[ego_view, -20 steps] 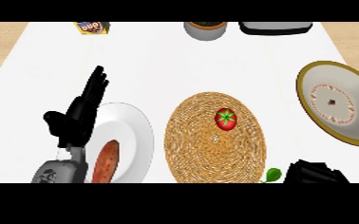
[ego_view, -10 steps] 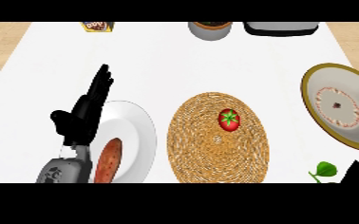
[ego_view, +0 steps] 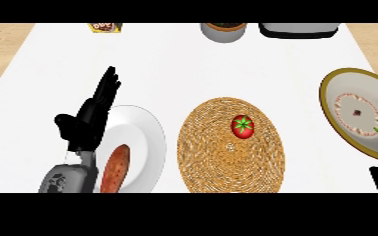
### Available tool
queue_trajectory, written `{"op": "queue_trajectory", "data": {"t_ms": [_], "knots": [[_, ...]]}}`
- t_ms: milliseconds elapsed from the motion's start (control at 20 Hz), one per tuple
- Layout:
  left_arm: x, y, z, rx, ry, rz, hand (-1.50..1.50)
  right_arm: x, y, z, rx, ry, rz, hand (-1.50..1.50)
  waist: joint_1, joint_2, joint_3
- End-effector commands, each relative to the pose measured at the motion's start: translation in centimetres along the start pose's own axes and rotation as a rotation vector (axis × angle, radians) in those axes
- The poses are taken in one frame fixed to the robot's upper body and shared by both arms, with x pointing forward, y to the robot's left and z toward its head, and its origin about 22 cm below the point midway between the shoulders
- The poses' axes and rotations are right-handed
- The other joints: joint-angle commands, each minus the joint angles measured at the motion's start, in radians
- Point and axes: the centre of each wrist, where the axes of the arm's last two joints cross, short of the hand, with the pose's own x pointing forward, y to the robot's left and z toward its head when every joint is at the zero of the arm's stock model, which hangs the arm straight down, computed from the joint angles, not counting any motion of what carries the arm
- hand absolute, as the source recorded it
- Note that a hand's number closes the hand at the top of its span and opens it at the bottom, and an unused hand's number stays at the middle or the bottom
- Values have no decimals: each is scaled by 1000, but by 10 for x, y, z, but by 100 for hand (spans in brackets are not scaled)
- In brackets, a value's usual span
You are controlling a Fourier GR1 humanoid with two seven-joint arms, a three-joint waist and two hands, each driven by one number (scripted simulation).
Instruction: Pick the lemon from the placemat and place it in the bowl
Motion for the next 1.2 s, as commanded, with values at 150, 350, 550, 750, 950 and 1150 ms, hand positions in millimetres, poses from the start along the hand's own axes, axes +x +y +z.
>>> {"op": "queue_trajectory", "data": {"t_ms": [150, 350, 550, 750, 950, 1150], "knots": [[10, 1, -10, -3, -16, -9, 0, -9, -21, -53, -57, 93, 192, 150, 13, 4, 1], [2, -6, -3, 12, 0, -1, 0, -39, -31, -63, -27, 123, 366, 150, 7, 5, 2], [8, 2, -15, -14, 4, -9, 0, -82, -24, -78, -52, 128, 416, 150, 5, 5, 2], [15, -8, -1, -25, -7, -5, 0, -132, -14, -104, -69, 192, 401, 150, 19, 5, 2], [10, -10, -8, -15, -6, -5, 0, -181, -25, -94, -51, 204, 457, 150, 12, 6, 2], [2, -6, 6, -7, -6, -3, 0, -220, -21, -99, -72, 247, 446, 150, 19, 5, 3]]}}
